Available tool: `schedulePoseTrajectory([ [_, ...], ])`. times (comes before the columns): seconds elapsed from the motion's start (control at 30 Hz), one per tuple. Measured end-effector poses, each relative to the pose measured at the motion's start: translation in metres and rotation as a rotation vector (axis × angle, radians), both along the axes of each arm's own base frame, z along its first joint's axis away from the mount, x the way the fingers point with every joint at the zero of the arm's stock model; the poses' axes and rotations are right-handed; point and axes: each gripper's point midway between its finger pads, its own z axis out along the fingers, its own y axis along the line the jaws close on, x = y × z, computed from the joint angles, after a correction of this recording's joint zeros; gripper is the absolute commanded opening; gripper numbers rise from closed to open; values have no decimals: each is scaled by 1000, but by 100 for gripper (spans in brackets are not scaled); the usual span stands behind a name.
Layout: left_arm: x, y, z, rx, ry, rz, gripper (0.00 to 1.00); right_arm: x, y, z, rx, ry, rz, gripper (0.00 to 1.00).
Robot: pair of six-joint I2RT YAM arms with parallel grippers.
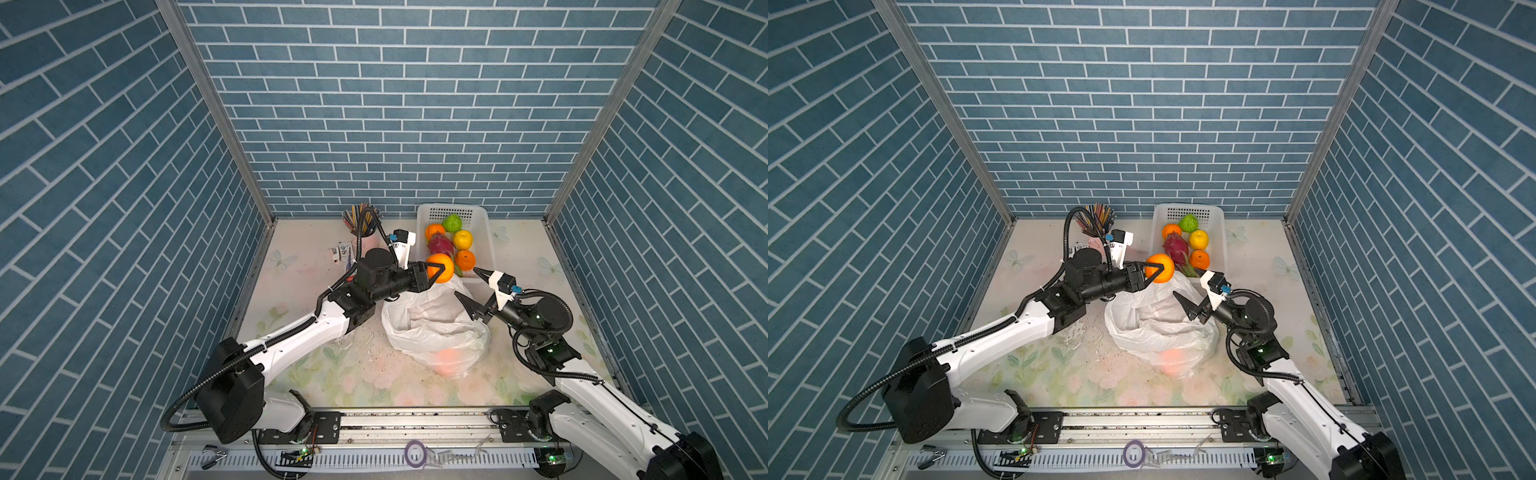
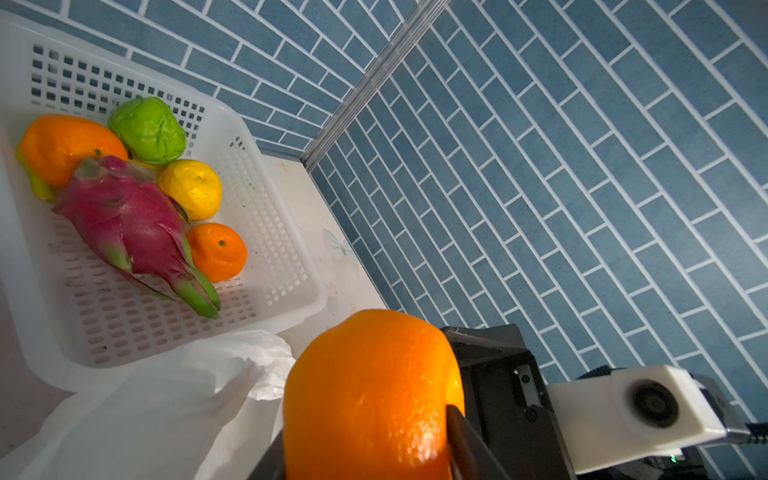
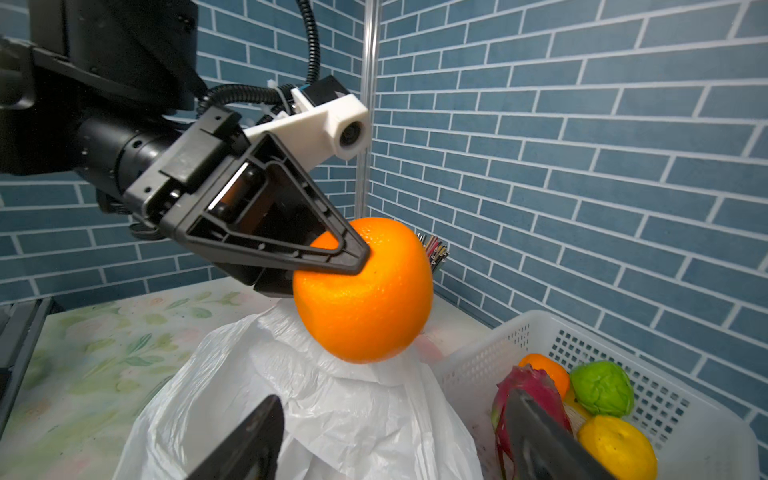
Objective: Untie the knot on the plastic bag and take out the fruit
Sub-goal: 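Grasp the orange with the right gripper while the left gripper releases it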
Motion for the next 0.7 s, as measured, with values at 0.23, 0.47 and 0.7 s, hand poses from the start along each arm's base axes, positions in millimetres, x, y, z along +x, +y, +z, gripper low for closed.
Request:
schedulePoseTrajectory([
  [0.23, -6, -1, 0, -7, 32, -22, 34, 2, 22, 13, -34, -41, 119, 85],
  [0.47, -10, -2, -4, 2, 63, -41, 34, 11, 40, 15, -48, -21, 189, 84],
  [0.7, -14, -4, -4, 4, 69, -59, 34, 12, 50, 4, -63, 8, 235, 85],
])
